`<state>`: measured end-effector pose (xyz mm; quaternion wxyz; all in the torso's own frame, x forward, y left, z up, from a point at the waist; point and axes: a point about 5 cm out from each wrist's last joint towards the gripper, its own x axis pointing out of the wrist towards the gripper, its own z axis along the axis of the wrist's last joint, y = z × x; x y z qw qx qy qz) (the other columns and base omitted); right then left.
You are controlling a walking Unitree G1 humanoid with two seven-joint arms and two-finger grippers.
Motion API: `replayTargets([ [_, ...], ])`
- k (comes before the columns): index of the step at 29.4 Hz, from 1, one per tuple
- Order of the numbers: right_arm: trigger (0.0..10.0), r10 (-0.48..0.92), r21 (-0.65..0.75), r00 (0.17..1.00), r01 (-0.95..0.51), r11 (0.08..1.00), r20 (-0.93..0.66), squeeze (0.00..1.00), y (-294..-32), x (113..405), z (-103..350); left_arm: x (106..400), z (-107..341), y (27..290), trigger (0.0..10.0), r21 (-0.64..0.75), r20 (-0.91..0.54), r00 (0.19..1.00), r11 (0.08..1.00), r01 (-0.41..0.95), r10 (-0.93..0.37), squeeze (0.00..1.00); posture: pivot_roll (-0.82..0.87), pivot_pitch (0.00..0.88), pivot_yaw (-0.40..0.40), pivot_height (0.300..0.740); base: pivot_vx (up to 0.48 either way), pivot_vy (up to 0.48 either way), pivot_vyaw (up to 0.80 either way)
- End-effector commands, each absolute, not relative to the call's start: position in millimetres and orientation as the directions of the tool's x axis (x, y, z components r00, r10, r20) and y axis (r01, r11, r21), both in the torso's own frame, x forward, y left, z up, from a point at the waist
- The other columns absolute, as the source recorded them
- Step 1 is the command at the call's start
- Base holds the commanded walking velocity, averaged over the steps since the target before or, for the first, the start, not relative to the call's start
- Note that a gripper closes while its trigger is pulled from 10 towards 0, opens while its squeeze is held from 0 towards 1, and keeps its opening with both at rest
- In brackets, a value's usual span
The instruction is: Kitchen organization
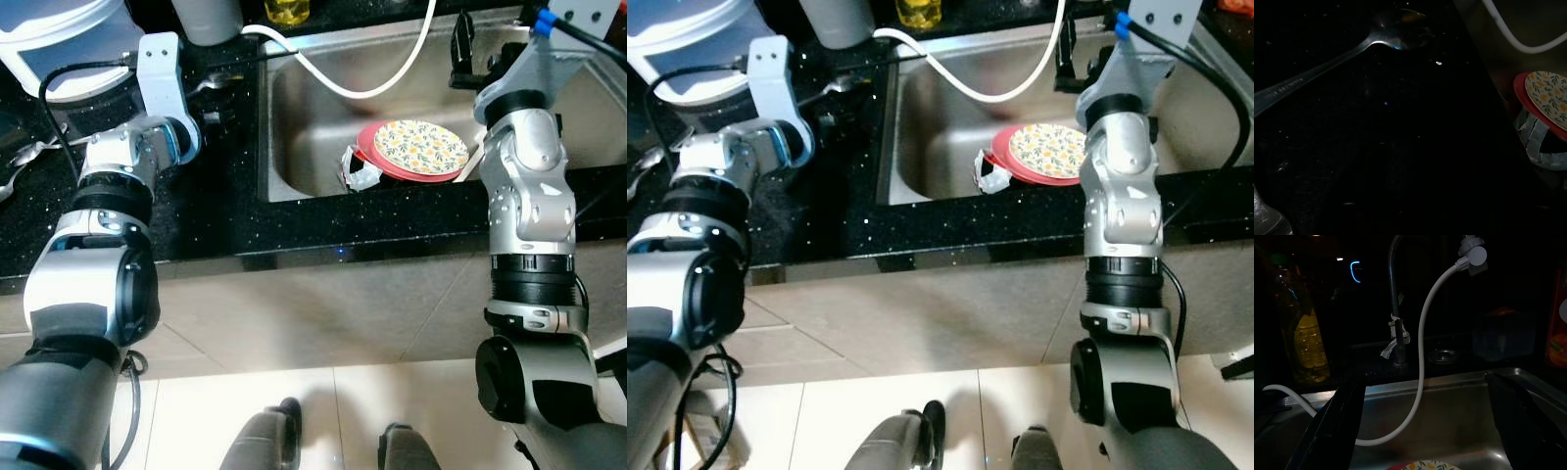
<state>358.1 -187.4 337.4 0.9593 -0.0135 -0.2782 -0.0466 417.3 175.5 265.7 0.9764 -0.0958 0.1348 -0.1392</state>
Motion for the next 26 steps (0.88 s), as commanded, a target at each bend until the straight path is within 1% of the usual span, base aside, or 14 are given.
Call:
replayTargets([
  [1, 10.0, -0.062, -0.004, 0.84, 0.076, 0.997, 0.539, 0.0, -181, 359, 338, 413, 240, 183, 0.0, -0.239, -0.328, 0.899, 0.946, 0.219, -0.291, 0.0, 0.08, 0.175, 0.151, 0.74, 0.0, 0.0, 0.0],
  [9, 10.0, -0.063, -0.003, 0.839, 0.076, 0.997, 0.54, 0.0, -181, 360, 339, 413, 239, 161, 0.0, -0.212, -0.335, 0.873, 0.932, 0.295, -0.353, 0.0, 0.08, 0.174, 0.151, 0.74, 0.0, 0.0, 0.0],
  [14, 10.0, -0.063, -0.001, 0.839, 0.076, 0.997, 0.541, 0.0, -180, 360, 338, 414, 239, 137, 0.0, -0.2, -0.339, 0.848, 0.913, 0.357, -0.406, 0.0, 0.08, 0.171, 0.156, 0.74, 0.0, 0.0, 0.0],
  [15, 10.0, -0.063, -0.001, 0.839, 0.076, 0.997, 0.541, 0.0, -180, 360, 338, 414, 239, 137, 0.0, -0.2, -0.339, 0.848, 0.913, 0.357, -0.406, 0.0, 0.08, 0.171, 0.156, 0.74, 0.0, 0.0, 0.0],
  [16, 10.0, -0.063, -0.001, 0.838, 0.075, 0.997, 0.541, 0.0, -179, 360, 338, 416, 243, 120, 1.4, -0.195, -0.324, 0.838, 0.897, 0.396, -0.44, 0.0, 0.08, 0.168, 0.159, 0.74, 0.0, 0.0, 0.0],
  [17, 10.0, -0.063, -0.001, 0.838, 0.075, 0.997, 0.541, 0.0, -179, 360, 338, 416, 243, 120, 1.4, -0.195, -0.324, 0.838, 0.897, 0.396, -0.44, 0.0, 0.08, 0.168, 0.159, 0.74, 0.0, 0.0, 0.0],
  [18, 10.0, -0.063, -0.001, 0.838, 0.075, 0.997, 0.542, 0.0, -179, 360, 338, 416, 246, 113, 6.2, -0.189, -0.312, 0.834, 0.89, 0.414, -0.454, 0.0, 0.08, 0.166, 0.161, 0.74, 0.0, 0.0, 0.0],
  [19, 10.0, -0.064, -0.001, 0.838, 0.076, 0.997, 0.542, 0.0, -179, 360, 338, 416, 249, 104, 10.0, -0.188, -0.296, 0.827, 0.878, 0.44, -0.478, 0.0, 0.07, 0.166, 0.161, 0.74, 0.0, 0.0, 0.0],
  [20, 10.0, -0.064, -0.001, 0.838, 0.076, 0.997, 0.542, 0.0, -179, 360, 338, 416, 249, 104, 10.0, -0.188, -0.296, 0.827, 0.878, 0.44, -0.478, 0.0, 0.07, 0.166, 0.161, 0.74, 0.0, 0.0, 0.0],
  [22, 10.0, -0.066, 0.0, 0.836, 0.079, 0.997, 0.545, 0.0, -179, 359, 339, 416, 260, 86, 10.0, -0.177, -0.246, 0.814, 0.85, 0.496, -0.526, 0.0, 0.06, 0.16, 0.17, 0.74, 0.0, 0.0, 0.0],
  [23, 10.0, -0.066, 0.0, 0.836, 0.079, 0.997, 0.545, 0.0, -179, 359, 339, 416, 260, 86, 10.0, -0.177, -0.246, 0.814, 0.85, 0.496, -0.526, 0.0, 0.06, 0.16, 0.17, 0.74, 0.0, 0.0, 0.0],
  [24, 10.0, -0.069, 0.0, 0.834, 0.082, 0.997, 0.548, 0.0, -180, 358, 339, 416, 269, 78, 10.0, -0.165, -0.192, 0.81, 0.832, 0.53, -0.554, 0.0, 0.06, 0.159, 0.172, 0.74, 0.0, 0.0, 0.0],
  [25, 10.0, -0.069, 0.0, 0.834, 0.082, 0.997, 0.548, 0.0, -180, 358, 339, 416, 269, 78, 10.0, -0.165, -0.192, 0.81, 0.832, 0.53, -0.554, 0.0, 0.06, 0.159, 0.172, 0.74, 0.0, 0.0, 0.0],
  [26, 10.0, -0.074, 0.001, 0.832, 0.087, 0.996, 0.549, 0.0, -182, 357, 340, 415, 280, 73, 10.0, -0.138, -0.133, 0.806, 0.816, 0.562, -0.577, 0.0, 0.06, 0.156, 0.173, 0.74, 0.0, 0.0, 0.0],
])
